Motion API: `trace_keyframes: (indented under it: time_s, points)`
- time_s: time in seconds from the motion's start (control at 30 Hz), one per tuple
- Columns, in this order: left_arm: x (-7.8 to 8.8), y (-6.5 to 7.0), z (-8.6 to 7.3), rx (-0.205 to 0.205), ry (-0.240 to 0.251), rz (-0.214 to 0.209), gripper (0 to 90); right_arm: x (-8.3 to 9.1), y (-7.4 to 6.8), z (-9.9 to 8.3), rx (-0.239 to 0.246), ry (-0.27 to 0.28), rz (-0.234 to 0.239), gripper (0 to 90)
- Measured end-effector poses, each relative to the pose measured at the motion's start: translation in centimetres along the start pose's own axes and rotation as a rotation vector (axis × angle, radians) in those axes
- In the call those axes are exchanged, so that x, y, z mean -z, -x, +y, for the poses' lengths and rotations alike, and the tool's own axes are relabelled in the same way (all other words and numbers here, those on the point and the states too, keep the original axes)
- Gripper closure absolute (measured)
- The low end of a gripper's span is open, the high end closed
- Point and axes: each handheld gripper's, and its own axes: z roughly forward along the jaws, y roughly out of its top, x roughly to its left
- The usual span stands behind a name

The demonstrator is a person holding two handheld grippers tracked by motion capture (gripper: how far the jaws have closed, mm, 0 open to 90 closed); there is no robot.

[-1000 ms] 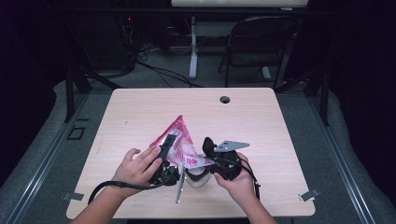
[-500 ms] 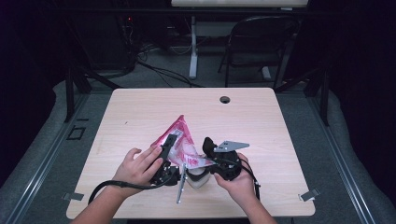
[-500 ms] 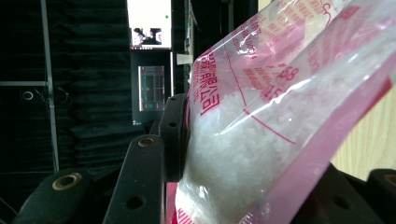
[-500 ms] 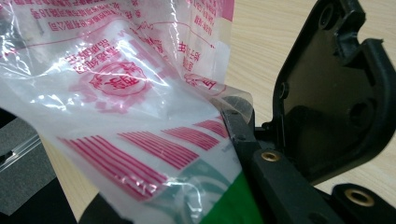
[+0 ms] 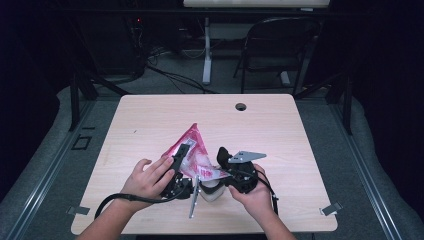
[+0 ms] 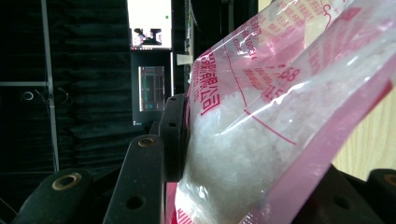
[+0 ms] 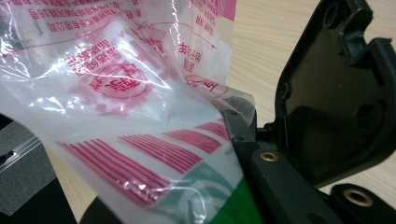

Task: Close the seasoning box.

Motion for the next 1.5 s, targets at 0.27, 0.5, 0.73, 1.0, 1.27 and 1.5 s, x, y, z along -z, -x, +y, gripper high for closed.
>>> trace_keyframes:
  time_s: [0.27, 0.5, 0.73, 1.0, 1.27, 1.5]
  points:
    - [0.09, 0.06, 0.06, 0.007, 0.0, -0.008, 65.2, -0.06, 0.0, -0.02, 0.001, -0.003, 0.002, 86.3]
    - [0.09, 0.0, 0.1, -0.001, 0.004, -0.001, 65.2, -0.11, -0.06, -0.02, 0.002, -0.005, 0.002, 86.3]
    - [0.11, -0.01, 0.16, -0.003, 0.006, 0.006, 65.1, -0.12, -0.04, -0.02, 0.003, -0.008, 0.001, 86.3]
    - [0.16, 0.02, 0.18, 0.001, 0.005, 0.001, 65.0, -0.16, -0.06, -0.02, 0.003, -0.009, 0.003, 86.3]
    - [0.18, 0.03, 0.23, 0.0, 0.006, 0.0, 64.9, -0.21, -0.05, -0.03, 0.001, -0.009, 0.005, 86.2]
    - [0.19, 0.03, 0.33, -0.006, 0.008, 0.002, 64.9, -0.28, -0.05, -0.11, 0.002, -0.012, 0.005, 86.2]
